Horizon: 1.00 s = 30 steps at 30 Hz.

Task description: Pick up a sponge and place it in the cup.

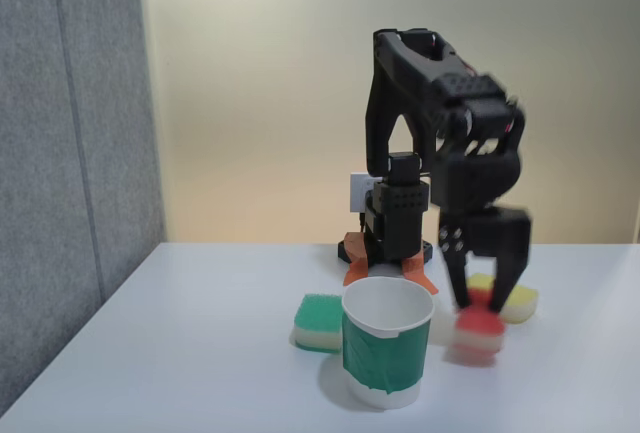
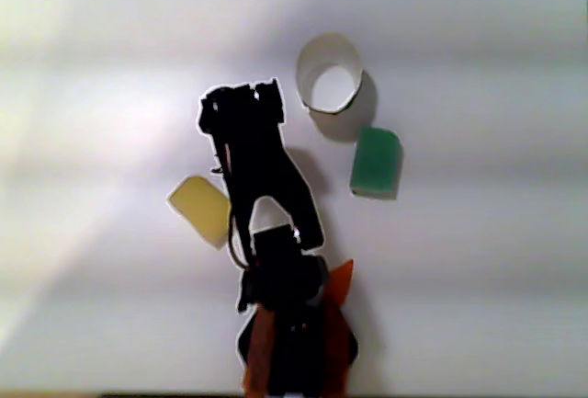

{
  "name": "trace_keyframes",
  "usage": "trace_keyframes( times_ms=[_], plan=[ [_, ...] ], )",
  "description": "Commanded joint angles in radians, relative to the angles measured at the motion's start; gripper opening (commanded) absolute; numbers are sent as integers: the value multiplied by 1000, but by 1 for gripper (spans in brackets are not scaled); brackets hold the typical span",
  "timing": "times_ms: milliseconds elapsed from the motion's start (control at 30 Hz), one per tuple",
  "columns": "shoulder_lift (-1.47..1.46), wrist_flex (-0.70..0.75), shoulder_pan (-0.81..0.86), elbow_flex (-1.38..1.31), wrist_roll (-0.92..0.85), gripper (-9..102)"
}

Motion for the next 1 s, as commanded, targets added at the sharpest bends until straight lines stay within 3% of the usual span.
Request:
trace_keyframes(
  times_ms=[0, 100, 200, 400, 967],
  plan=[
    [-23, 253, -2, -331, 20, 0],
    [-140, 456, 5, -643, 49, 0],
    [-227, 557, 12, -862, 103, 0],
    [-253, 549, 54, -908, 198, 0],
    [-41, 417, 291, -646, 296, 0]
  ],
)
